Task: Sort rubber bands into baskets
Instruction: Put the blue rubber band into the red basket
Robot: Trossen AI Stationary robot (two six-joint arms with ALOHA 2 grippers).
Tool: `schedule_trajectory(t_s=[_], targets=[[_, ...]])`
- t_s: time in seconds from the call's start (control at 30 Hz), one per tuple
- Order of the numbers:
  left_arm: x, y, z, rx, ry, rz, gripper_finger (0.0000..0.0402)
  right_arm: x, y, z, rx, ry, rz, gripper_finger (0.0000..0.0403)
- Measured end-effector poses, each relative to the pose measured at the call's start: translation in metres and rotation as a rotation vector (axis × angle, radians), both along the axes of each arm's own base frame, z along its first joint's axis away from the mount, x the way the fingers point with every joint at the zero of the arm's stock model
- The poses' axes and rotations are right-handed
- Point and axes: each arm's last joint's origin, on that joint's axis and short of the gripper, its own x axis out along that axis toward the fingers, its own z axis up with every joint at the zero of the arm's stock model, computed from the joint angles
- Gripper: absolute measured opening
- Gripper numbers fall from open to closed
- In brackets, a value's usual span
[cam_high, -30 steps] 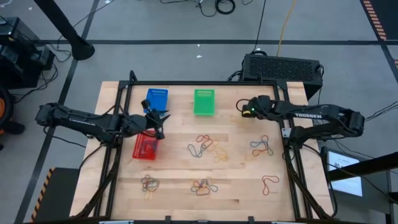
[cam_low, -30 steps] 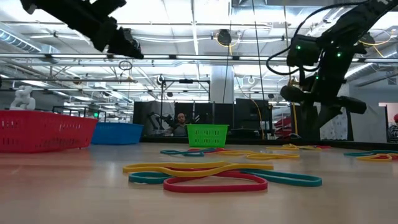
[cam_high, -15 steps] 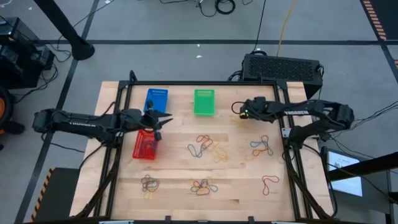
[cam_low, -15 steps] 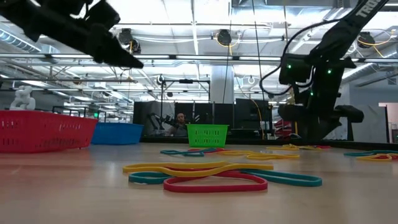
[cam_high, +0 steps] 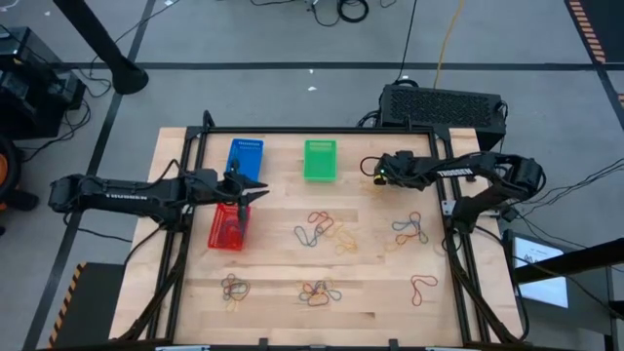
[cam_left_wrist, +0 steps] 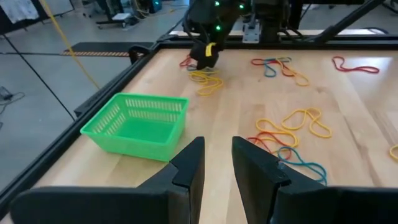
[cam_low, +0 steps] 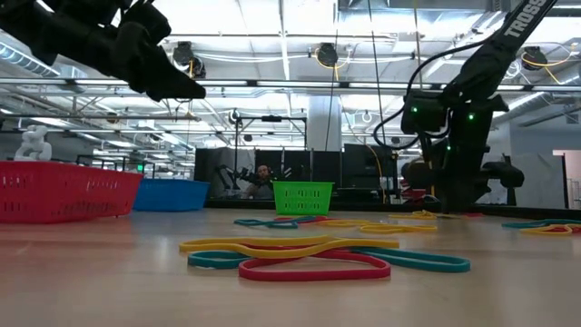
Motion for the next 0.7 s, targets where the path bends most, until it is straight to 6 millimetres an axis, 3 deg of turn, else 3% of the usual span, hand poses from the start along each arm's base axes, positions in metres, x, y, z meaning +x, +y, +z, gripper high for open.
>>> schedule_trajectory(t_s=[0.17, 0.37, 0.7], targets=[[0.0, 0.0, 0.0, 0.0, 0.004, -0.002, 0.009, 0.0, 0.0, 0.006, -0.012, -0.019, 0.041, 0.0009], [0.0, 0.0, 0.0, 0.0, 0.003, -0.002, 0.009, -0.002, 0.001, 0.029, -0.084, -0.113, 0.075, 0.0002], [-0.002, -0.001, -0.001, 0.02, 0.037, -0.008, 0.009, -0.011, 0.015, 0.092, -0.347, -0.336, 0.215, 0.0001]])
